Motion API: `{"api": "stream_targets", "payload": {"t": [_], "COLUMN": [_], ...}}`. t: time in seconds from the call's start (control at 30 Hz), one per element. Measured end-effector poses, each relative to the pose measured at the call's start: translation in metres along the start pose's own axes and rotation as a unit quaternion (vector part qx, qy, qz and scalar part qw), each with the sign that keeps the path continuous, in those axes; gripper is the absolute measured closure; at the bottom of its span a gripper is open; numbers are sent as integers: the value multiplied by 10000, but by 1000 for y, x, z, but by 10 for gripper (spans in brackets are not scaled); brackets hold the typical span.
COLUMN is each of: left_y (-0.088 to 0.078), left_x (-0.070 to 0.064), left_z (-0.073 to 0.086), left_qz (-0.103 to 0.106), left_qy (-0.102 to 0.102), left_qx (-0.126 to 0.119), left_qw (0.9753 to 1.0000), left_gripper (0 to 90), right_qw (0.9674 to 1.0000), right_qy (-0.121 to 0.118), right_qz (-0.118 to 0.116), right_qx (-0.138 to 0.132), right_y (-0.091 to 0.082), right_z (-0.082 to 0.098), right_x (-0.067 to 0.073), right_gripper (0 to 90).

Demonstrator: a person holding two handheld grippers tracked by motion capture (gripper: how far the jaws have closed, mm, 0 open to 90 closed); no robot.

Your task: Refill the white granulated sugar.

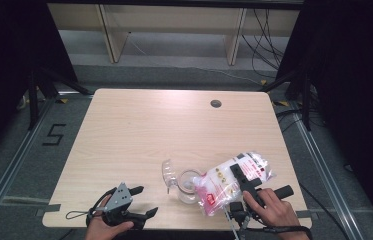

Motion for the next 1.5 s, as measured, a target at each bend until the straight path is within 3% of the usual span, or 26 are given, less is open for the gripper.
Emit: {"api": "stream_targets", "payload": {"t": [0.43,0.53,0.57,0.6,0.63,0.67,0.7,0.73,0.77,0.9,0.97,1.07,1.13,1.2,1.3,1.4,1.5], "left_y": [0,0,0,0,0,0,0,-1,-1,0,0,0,0,0,0,-1,-1], "left_x": [2,1,1,1,1,1,1,1,1,1,-1,-1,1,0,1,1,1], "left_z": [-1,-1,-1,-1,-1,-1,-1,-1,-1,-1,0,0,-1,-1,-1,-2,-2], "left_qz": [19,31,29,28,27,25,52,47,45,52,44,43,58,57,22,52,27], "left_qy": [100,79,101,113,114,117,125,119,118,125,0,4,131,126,118,131,93], "left_qx": [18,-7,10,6,5,7,-4,-3,-4,-4,-3,-3,-4,-5,-1,-8,-40], "left_qw": [9999,10000,9999,9999,9999,9999,9999,9999,9999,9999,10000,10000,9999,9999,9999,9999,9999], "left_gripper": [164,163,164,164,164,163,164,164,164,164,164,164,164,164,163,164,164], "right_qw": [10000,9997,9998,9999,9998,9997,9997,10000,9997,9998,9996,9995,9995,9998,9993,9997,9994], "right_qy": [-56,-222,-184,121,-169,-238,-253,-71,-242,-195,-271,-301,-312,-214,-375,-238,-323], "right_qz": [21,36,60,-8,41,77,47,-1,27,3,41,21,38,31,66,45,18], "right_qx": [7,-51,-49,42,-10,-38,-42,11,-46,-31,-35,-35,-5,15,-3,91,80], "right_y": [-1,0,0,-1,0,1,1,0,1,1,1,0,0,0,-1,-3,-2], "right_z": [1,1,2,2,2,2,2,2,1,1,2,2,2,3,3,5,5], "right_x": [-3,-4,-4,1,-3,-4,-4,0,-3,-1,-3,-4,-4,-3,-6,-5,-7], "right_gripper": [510,511,511,511,511,511,511,511,512,512,513,513,513,514,514,515,515]}}
Point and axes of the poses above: each handheld gripper's, and its own axes: y roughly forward along the jaws, z roughly out of its underside, x roughly to its left, the point moved 5 cm from there along y, roughly forward along the jaws, and after that the axes turned 12 degrees about -y, right-handed, at the moved point
